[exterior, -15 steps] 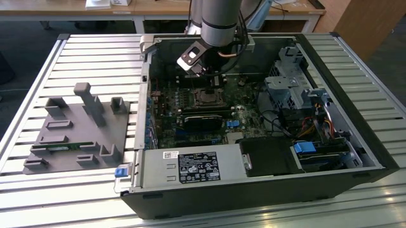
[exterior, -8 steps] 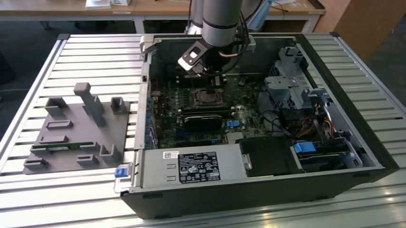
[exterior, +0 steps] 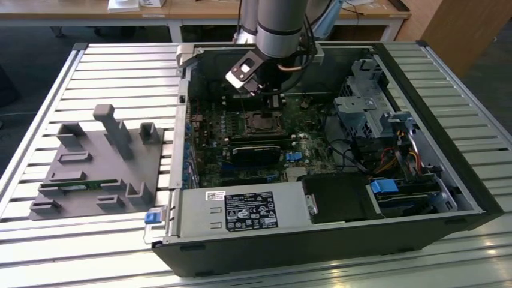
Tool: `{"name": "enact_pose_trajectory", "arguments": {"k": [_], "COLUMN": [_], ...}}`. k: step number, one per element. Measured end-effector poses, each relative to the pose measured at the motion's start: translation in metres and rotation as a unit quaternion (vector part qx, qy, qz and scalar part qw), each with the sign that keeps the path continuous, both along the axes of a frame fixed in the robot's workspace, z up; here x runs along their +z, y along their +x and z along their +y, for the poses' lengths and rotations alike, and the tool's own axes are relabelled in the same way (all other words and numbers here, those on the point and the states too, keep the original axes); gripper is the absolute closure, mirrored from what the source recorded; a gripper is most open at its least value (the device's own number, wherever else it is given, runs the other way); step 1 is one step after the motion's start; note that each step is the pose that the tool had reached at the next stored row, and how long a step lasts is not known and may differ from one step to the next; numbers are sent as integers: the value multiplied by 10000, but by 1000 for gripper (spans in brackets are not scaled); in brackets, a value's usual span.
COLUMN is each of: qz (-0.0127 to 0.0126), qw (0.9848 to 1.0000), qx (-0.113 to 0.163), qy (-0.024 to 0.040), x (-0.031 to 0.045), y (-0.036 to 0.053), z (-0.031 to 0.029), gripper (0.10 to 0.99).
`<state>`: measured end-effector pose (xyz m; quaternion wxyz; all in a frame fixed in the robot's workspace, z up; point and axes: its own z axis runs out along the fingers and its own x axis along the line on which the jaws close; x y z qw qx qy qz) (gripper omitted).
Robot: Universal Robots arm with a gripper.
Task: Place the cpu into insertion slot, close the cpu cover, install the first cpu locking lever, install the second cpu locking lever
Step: 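Install the first cpu locking lever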
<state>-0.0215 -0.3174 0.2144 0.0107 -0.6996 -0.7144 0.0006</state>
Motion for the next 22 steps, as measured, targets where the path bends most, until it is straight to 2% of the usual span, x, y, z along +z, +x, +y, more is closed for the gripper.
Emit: {"name": "enact_pose_trajectory", "arguments": {"k": [3,7,22], "qz": [0,0,0], "qw": [10000,10000,10000], "qx": [0,0,0], "qy": [1,1,1], "x": [32,128,628], "y": [0,0,0], "z": [0,0,0], "gripper": [969,969,969]}}
